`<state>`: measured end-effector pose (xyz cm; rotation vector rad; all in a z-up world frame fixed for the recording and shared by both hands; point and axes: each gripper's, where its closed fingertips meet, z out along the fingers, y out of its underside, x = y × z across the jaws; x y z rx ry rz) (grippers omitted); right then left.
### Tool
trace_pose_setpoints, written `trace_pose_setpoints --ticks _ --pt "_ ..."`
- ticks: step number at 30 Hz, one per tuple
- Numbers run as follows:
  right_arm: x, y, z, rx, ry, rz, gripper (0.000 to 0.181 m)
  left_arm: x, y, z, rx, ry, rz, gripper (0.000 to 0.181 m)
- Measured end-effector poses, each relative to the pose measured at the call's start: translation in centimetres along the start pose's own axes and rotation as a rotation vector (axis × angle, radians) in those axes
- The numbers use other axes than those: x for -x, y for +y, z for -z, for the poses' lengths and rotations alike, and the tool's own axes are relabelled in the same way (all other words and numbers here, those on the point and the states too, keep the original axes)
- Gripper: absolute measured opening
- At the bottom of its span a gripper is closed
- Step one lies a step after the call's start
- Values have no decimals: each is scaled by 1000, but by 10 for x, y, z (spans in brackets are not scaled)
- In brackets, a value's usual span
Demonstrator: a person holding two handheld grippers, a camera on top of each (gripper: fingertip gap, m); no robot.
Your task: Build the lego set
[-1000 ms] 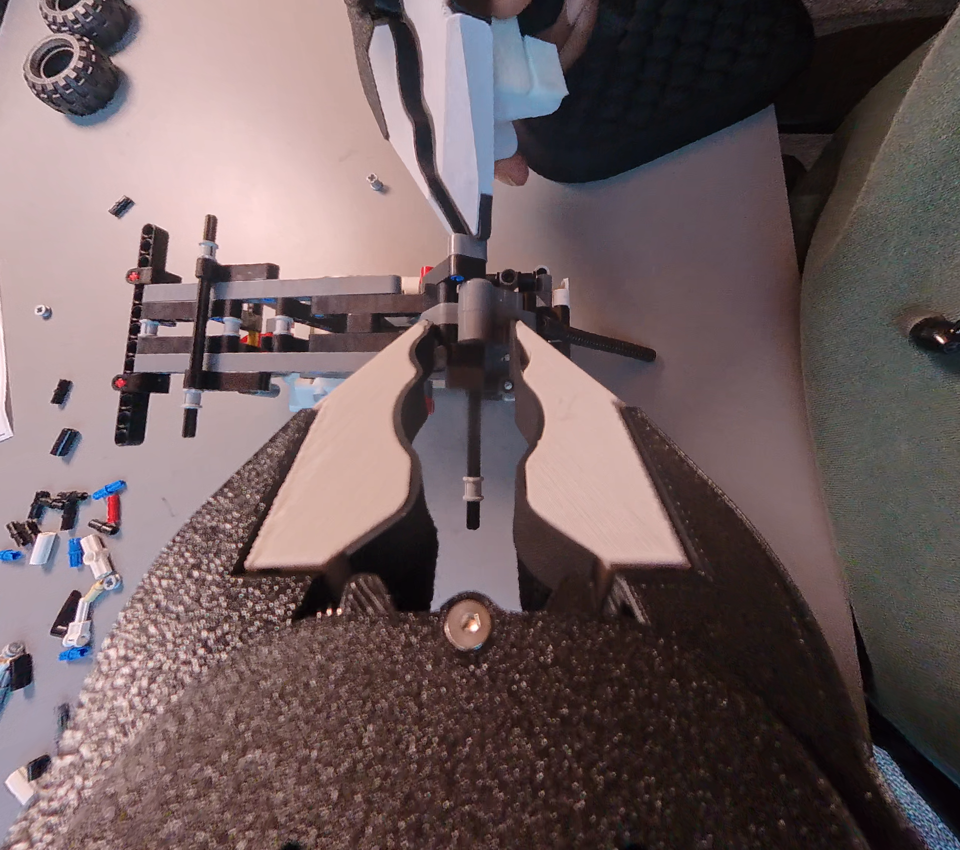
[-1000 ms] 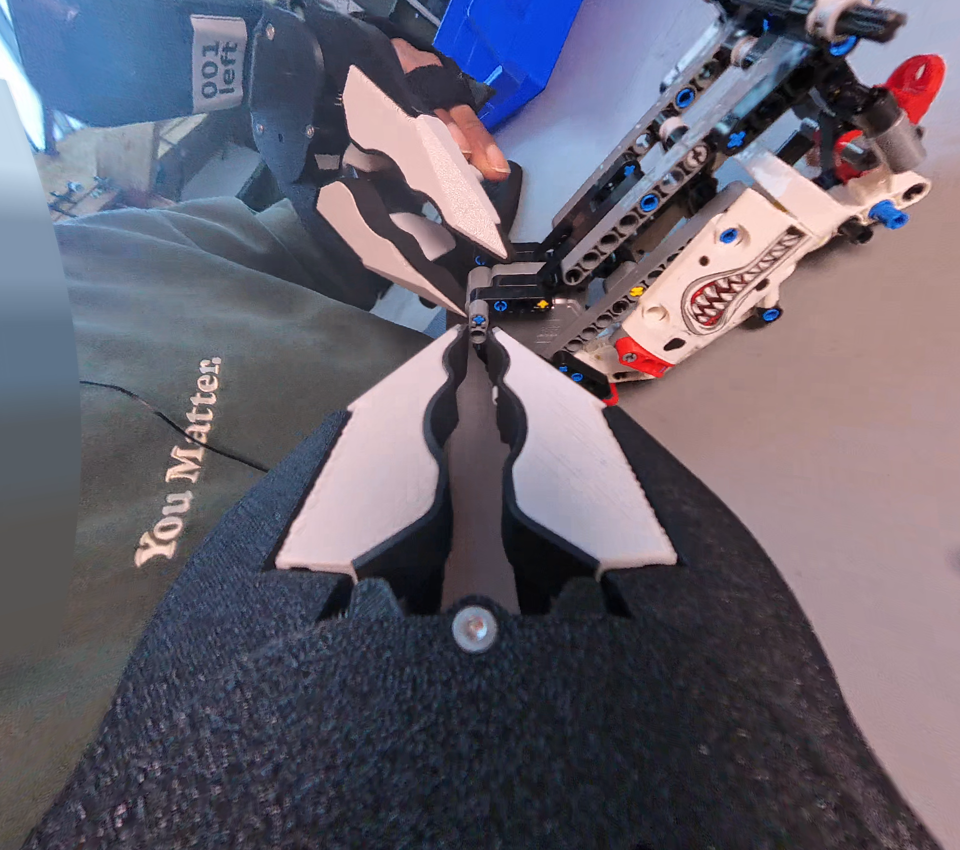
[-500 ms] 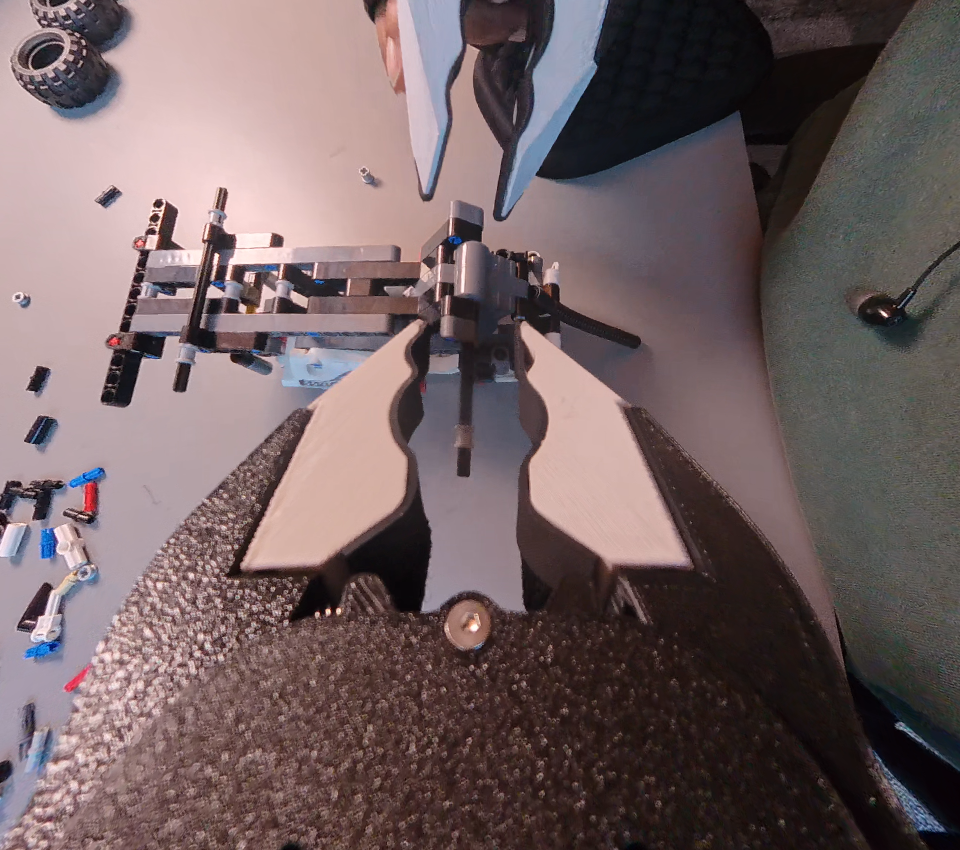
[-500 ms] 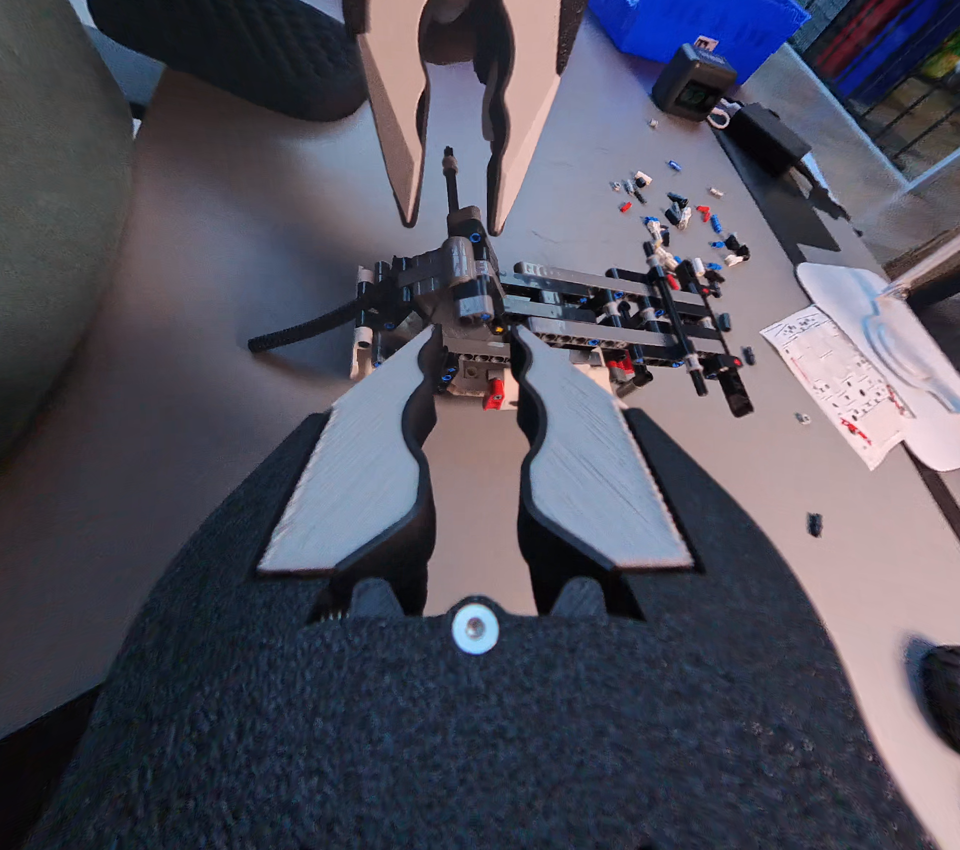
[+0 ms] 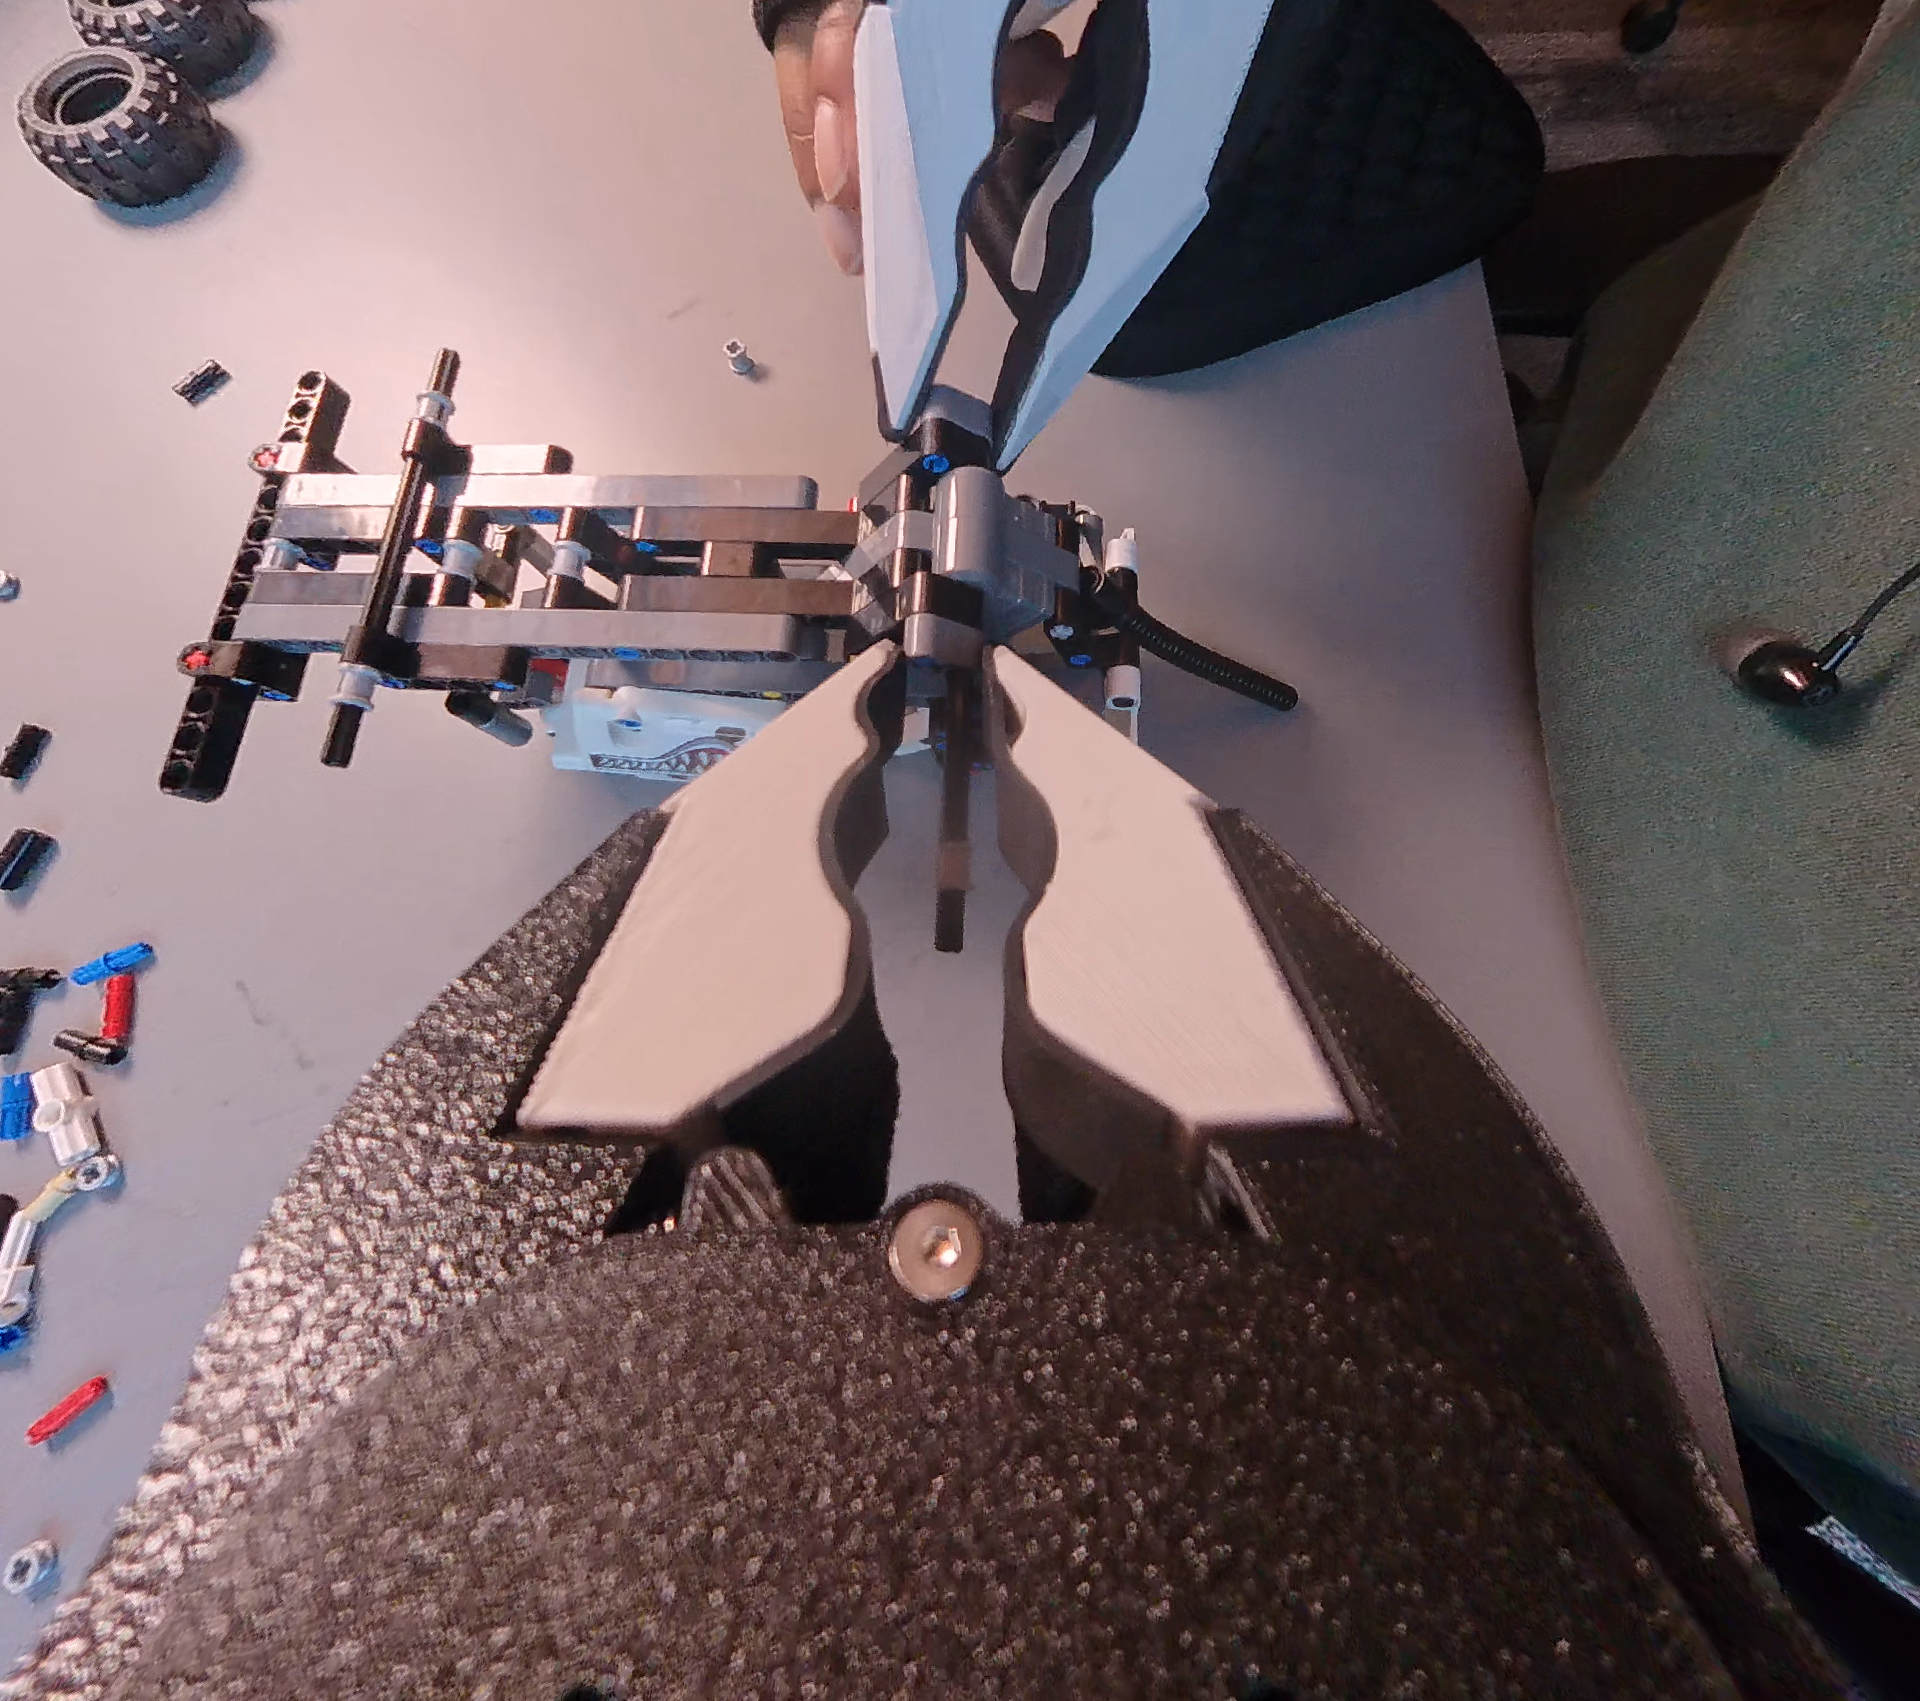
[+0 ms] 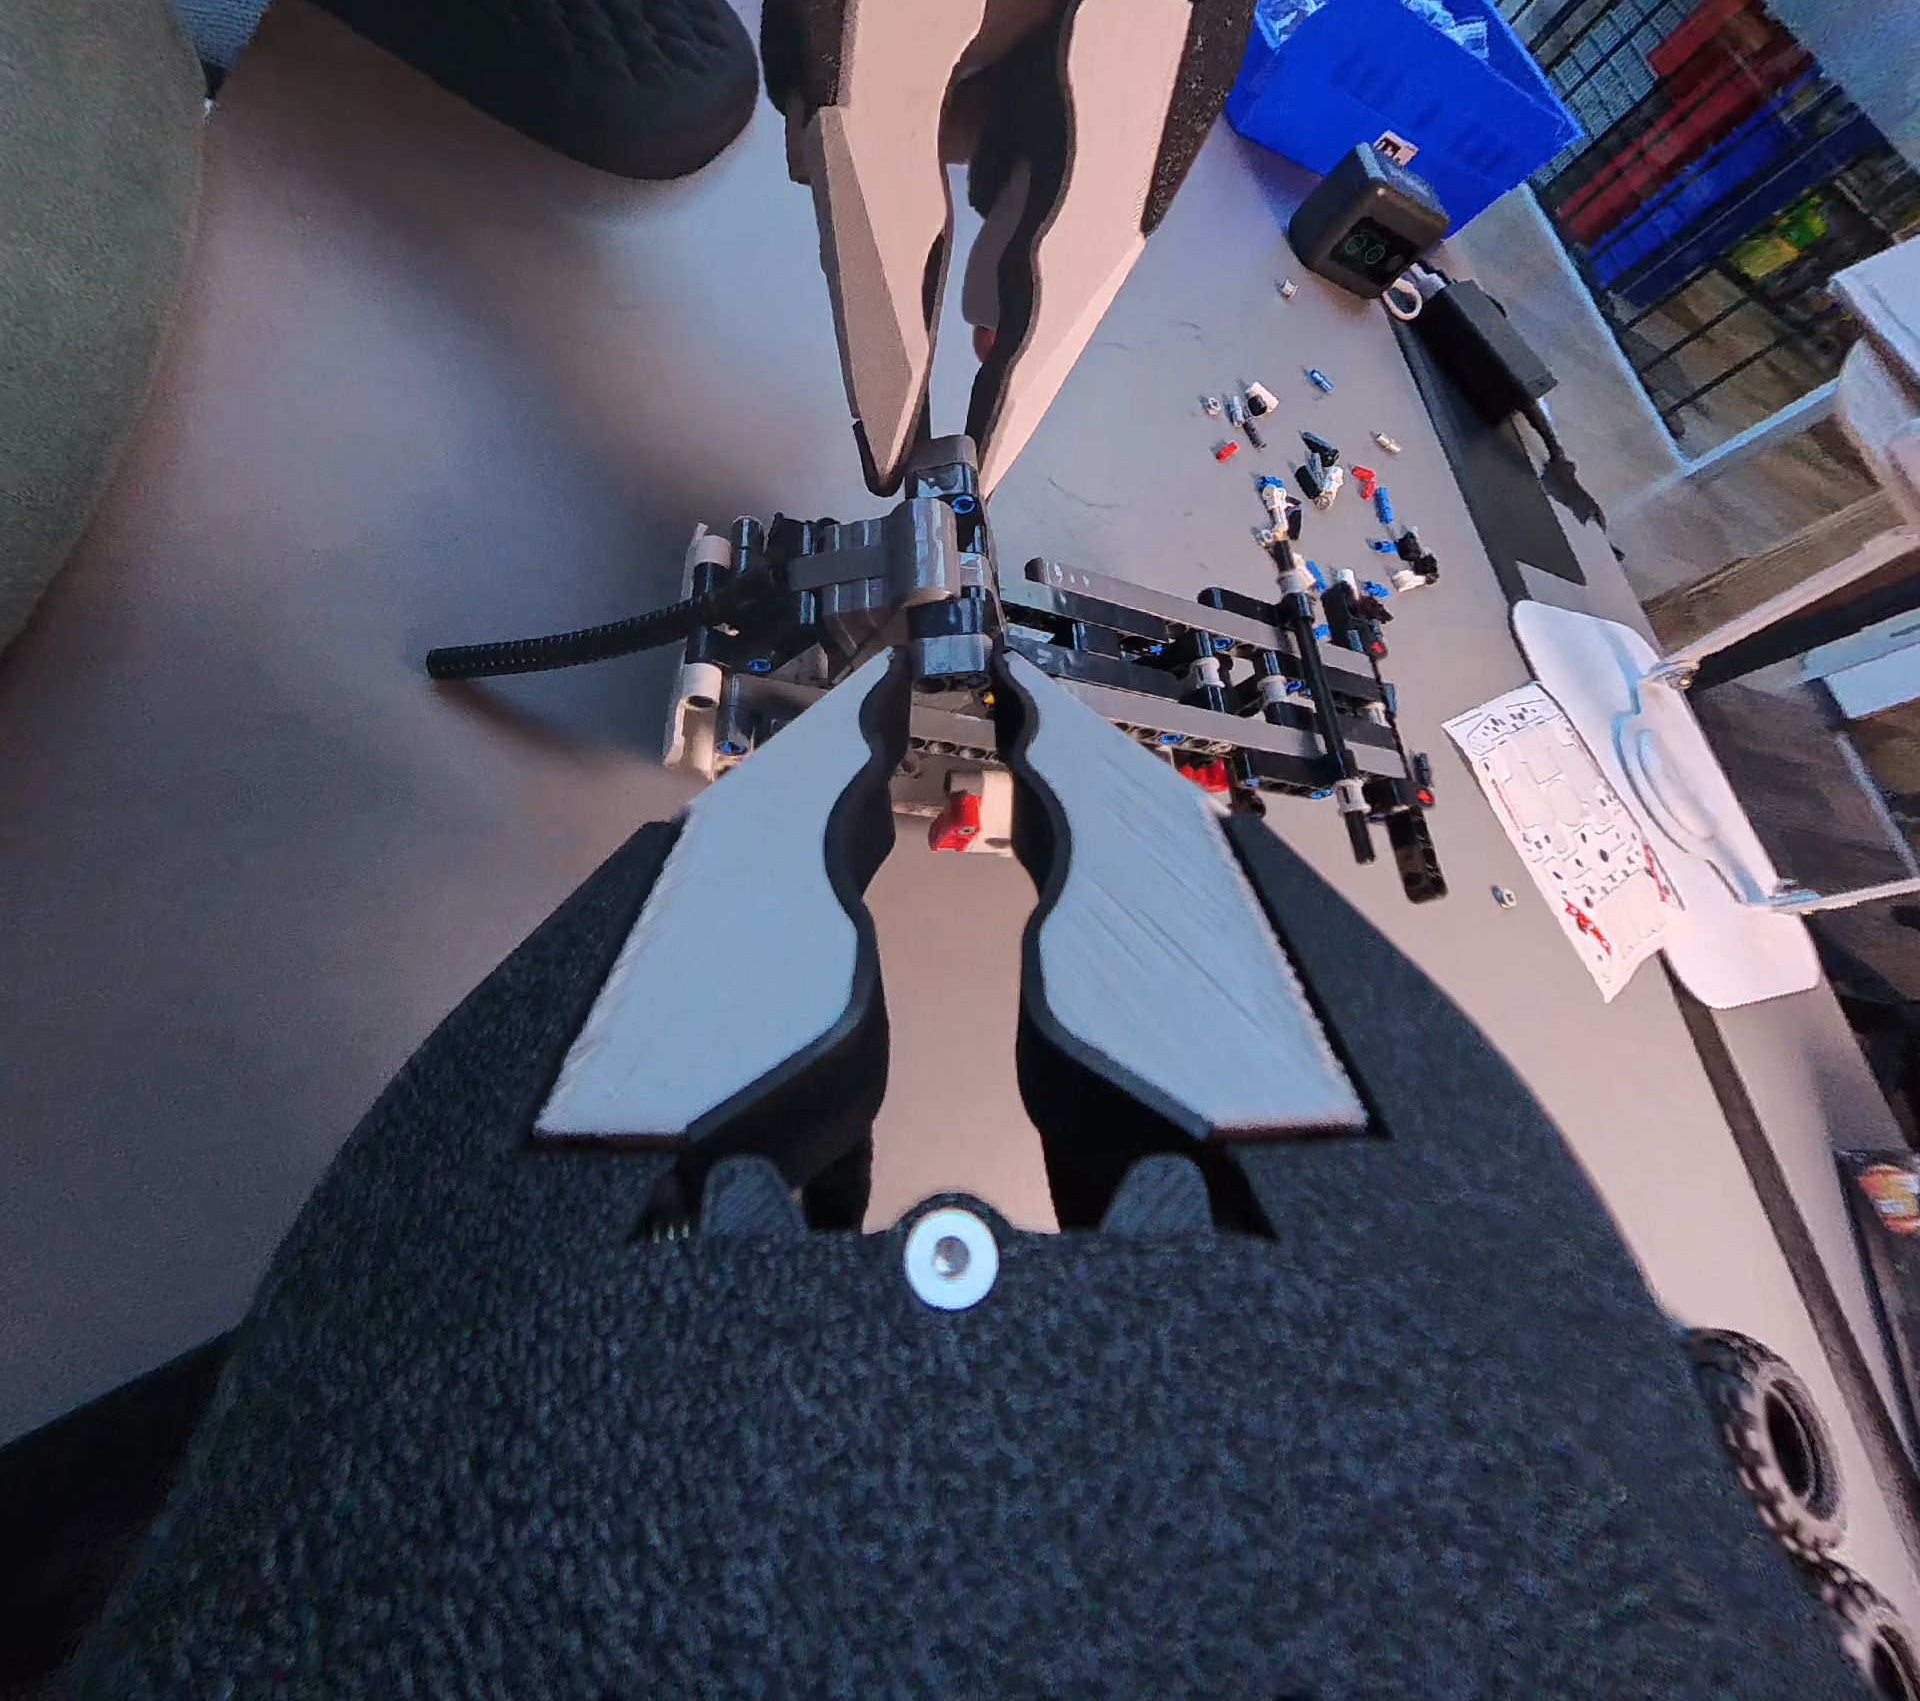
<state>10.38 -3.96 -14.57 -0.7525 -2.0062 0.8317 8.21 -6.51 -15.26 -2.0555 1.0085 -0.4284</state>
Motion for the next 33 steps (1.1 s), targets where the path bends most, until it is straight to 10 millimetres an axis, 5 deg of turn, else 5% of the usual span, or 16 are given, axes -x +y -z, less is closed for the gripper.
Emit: trace_pose_setpoints --ticks 13,18,22,24,33 --pt "0 1 2 -13 42 36 15 -1 -2 0 -25 12 6 13" --pt "0 1 2 -21 39 25 15 -2 8 28 -47 26 52 31" --pt "0 0 1 -27 39 25 15 0 31 36 -7 -6 82 19" --pt "0 -1 0 -30 37 27 15 -2 33 33 2 -12 65 4" --pt "-1 2 3 -31 47 0 15 -2 25 28 -16 -3 32 2"
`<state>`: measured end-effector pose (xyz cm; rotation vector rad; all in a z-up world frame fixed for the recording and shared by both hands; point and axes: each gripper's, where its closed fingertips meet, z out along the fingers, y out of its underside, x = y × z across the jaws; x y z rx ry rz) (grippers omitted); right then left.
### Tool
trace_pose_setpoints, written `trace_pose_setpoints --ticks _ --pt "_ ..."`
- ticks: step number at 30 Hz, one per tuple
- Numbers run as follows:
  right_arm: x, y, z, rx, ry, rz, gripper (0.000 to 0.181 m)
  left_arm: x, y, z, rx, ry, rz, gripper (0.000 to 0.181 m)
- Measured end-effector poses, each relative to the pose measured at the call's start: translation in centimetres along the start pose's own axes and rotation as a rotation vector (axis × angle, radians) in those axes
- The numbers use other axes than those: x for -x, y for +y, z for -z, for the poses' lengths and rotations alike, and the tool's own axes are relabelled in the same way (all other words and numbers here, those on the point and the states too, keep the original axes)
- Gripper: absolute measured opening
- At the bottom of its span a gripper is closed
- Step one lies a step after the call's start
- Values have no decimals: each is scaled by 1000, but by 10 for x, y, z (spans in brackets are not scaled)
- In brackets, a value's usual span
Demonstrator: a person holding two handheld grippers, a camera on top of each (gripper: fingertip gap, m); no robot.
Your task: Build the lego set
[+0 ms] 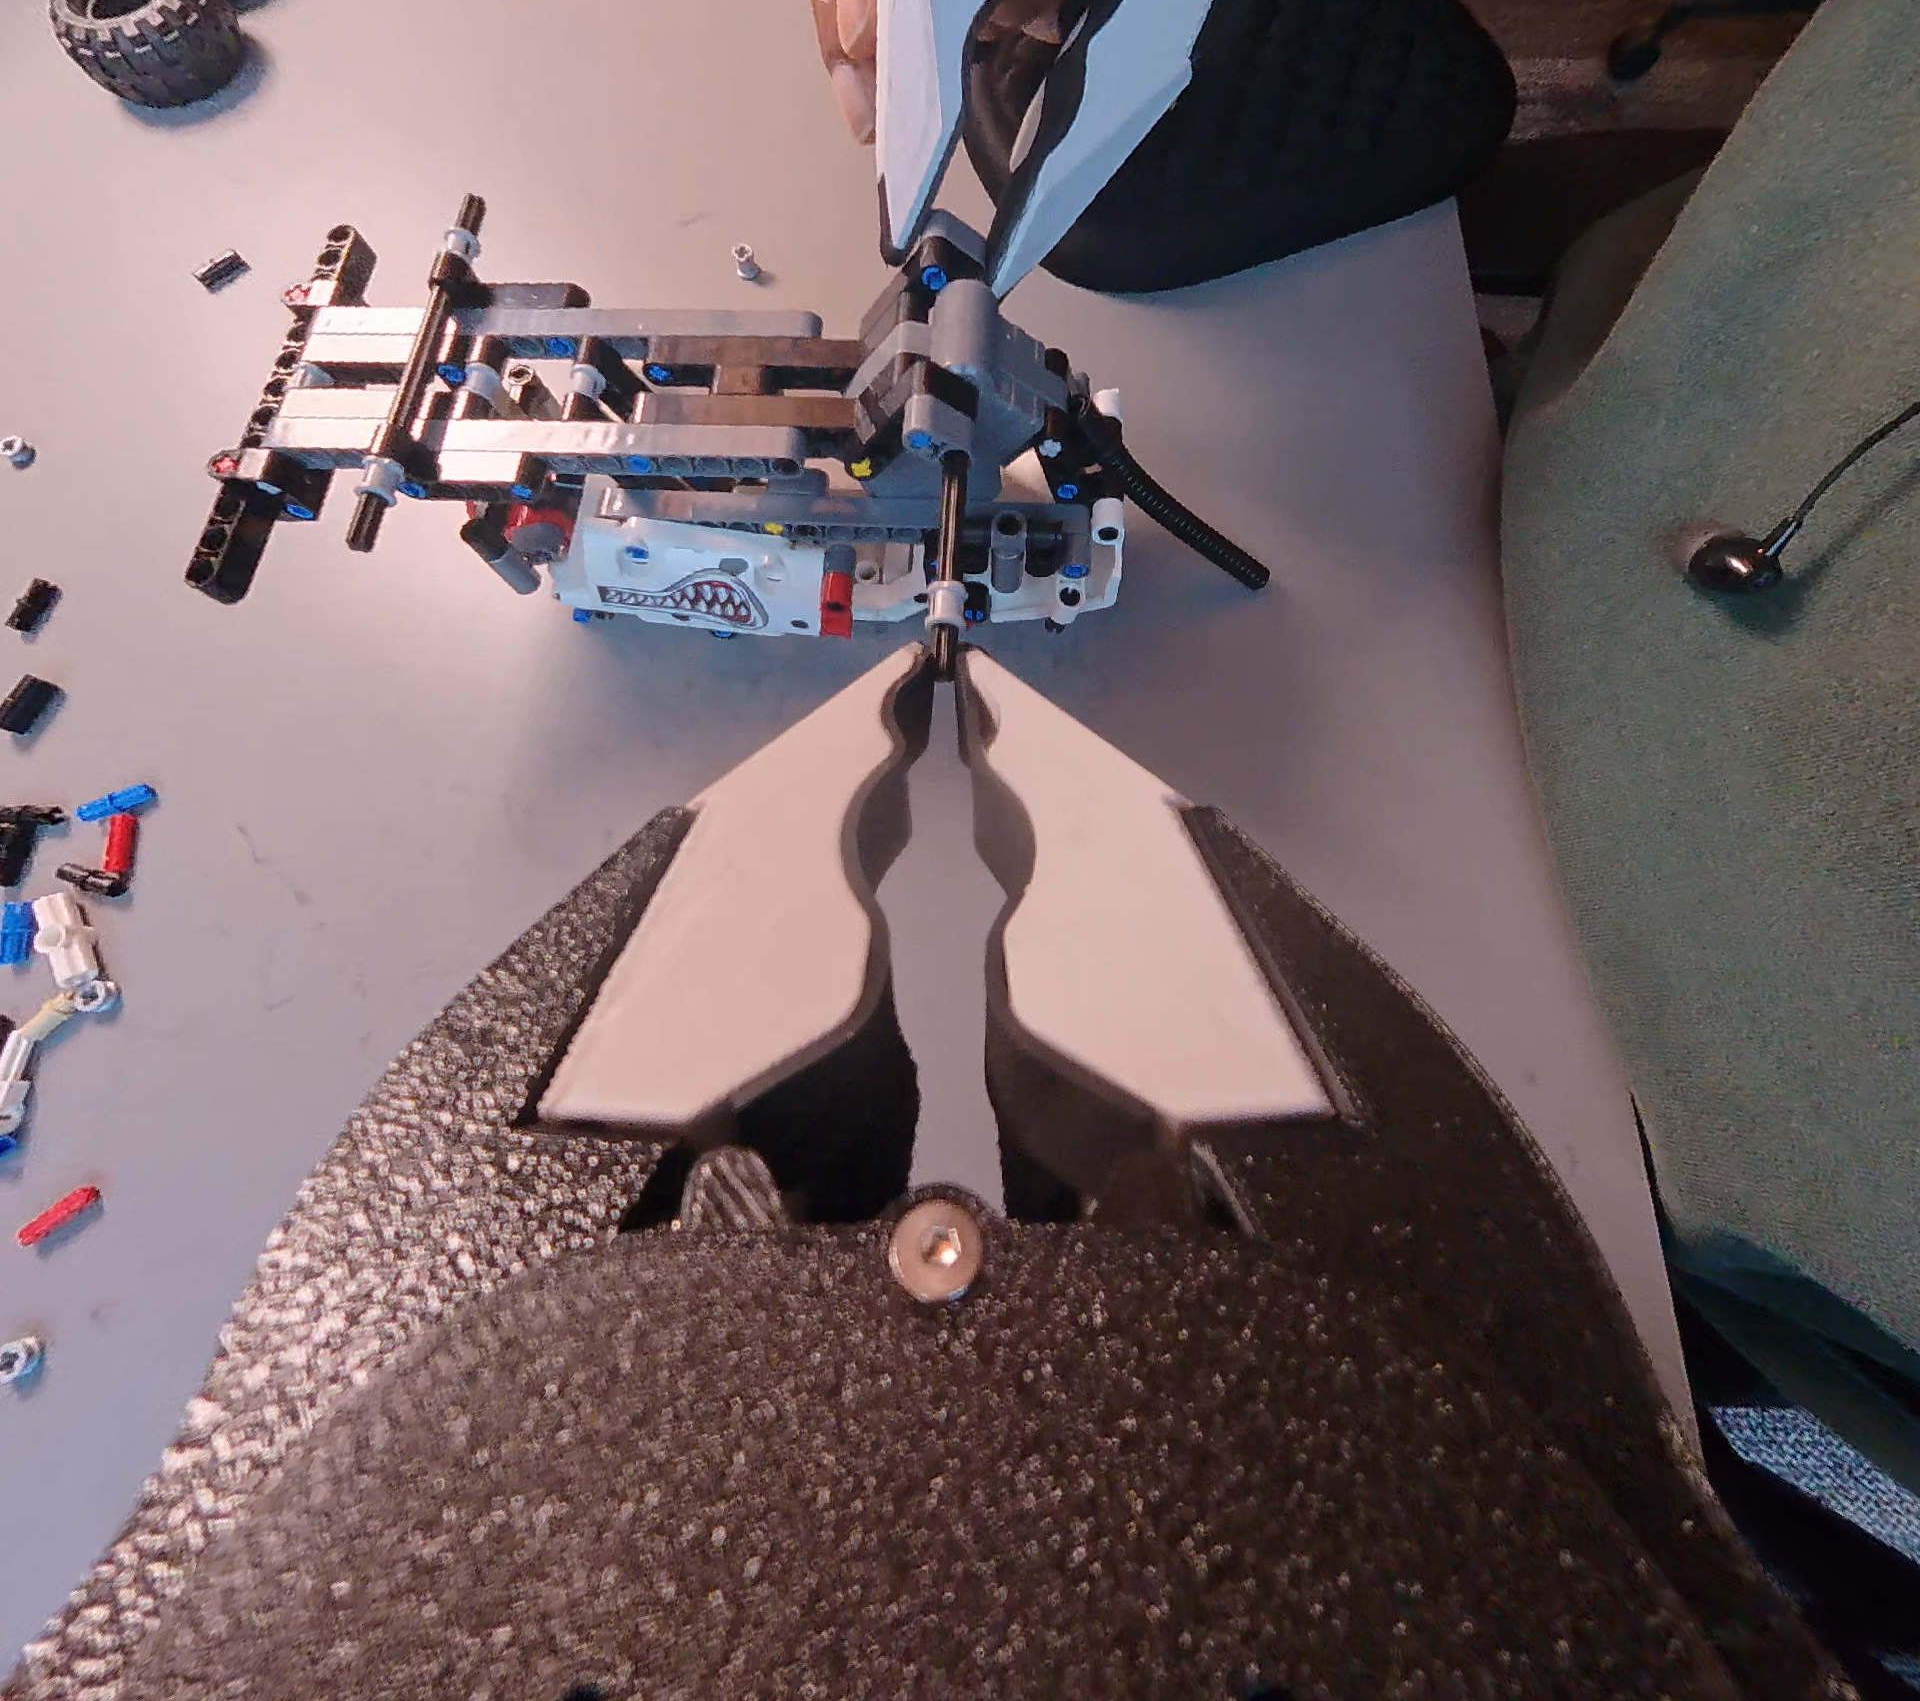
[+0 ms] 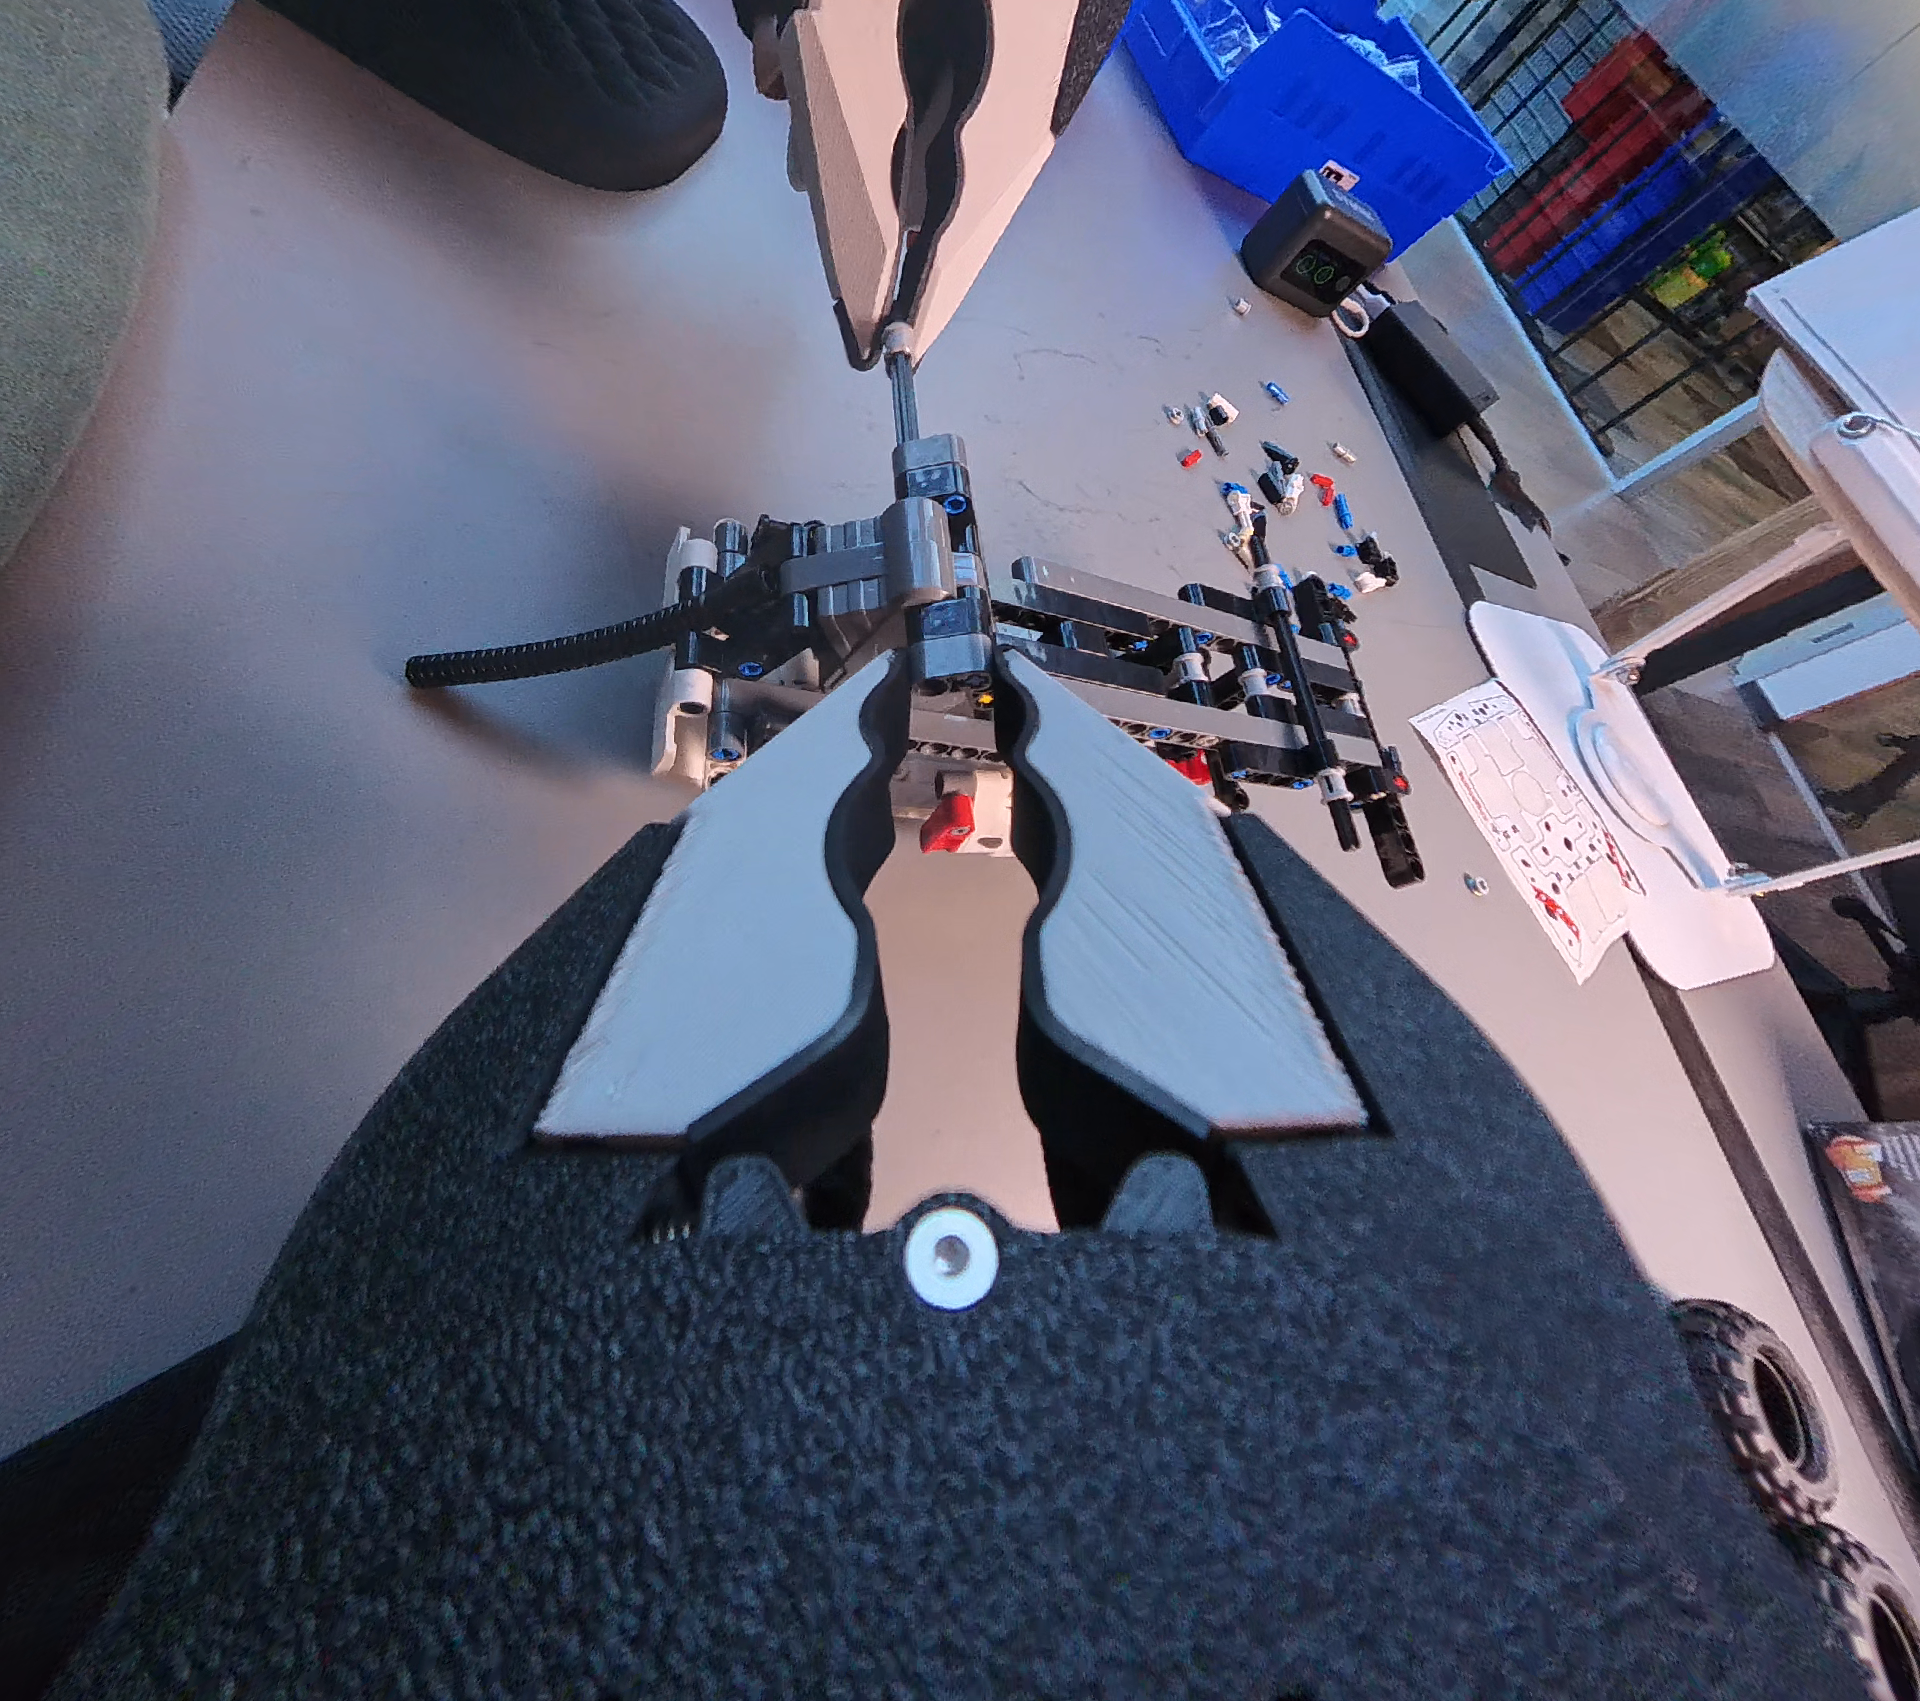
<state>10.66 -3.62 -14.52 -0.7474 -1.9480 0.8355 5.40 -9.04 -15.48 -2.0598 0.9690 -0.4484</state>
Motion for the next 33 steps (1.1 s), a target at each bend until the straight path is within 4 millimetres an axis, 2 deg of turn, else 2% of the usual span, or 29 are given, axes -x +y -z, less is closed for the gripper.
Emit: trace_pose_setpoints --ticks 5,15,19,26,30,33 --pt "9 -9 -5 -41 -30 11 15 -13 -10 -14 -43 92 35 2" --pt "4 -5 -4 -22 -9 10 15 -9 -16 -19 -55 79 43 3" --pt "3 -5 -1 -22 -7 -11 20 -8 -15 -14 -63 73 62 21" --pt "2 5 15 11 -14 -62 18 -6 -9 -8 -68 43 80 14" --pt "4 11 18 28 -7 -87 6 -10 -14 -11 -88 53 66 9" --pt "4 9 17 37 0 -78 7 -11 -16 -14 -79 51 50 8"
